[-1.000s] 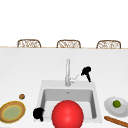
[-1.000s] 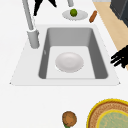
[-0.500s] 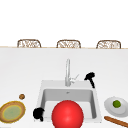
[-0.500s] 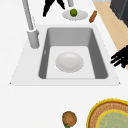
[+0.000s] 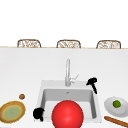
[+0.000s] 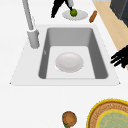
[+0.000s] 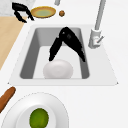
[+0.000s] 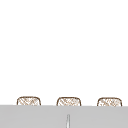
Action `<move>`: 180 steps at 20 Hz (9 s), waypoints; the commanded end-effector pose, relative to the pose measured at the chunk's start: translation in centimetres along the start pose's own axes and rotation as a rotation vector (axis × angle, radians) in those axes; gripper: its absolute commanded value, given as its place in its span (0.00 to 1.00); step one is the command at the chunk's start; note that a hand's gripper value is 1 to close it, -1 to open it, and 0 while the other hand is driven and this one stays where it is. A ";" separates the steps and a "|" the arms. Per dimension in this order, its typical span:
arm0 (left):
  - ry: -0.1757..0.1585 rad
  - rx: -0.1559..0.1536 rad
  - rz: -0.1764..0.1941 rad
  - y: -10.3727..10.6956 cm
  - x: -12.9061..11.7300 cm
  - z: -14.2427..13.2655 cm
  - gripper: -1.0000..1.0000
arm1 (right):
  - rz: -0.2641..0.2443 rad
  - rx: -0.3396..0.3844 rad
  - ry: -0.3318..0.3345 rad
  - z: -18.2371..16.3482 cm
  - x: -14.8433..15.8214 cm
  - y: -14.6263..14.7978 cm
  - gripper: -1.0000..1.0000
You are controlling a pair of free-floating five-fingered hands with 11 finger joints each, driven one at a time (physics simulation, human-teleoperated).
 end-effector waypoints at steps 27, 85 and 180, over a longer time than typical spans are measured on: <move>0.000 0.000 0.000 0.0 0.0 0.0 0.50 | -0.055 0.059 0.032 10.1 -3.3 17.5 0.00; 0.000 0.000 0.000 0.0 0.0 0.0 0.50 | -0.136 0.105 0.254 14.5 -9.6 32.7 0.00; 0.000 0.000 0.000 0.0 0.0 0.0 0.50 | -0.187 -0.399 0.238 19.7 -5.3 32.6 1.00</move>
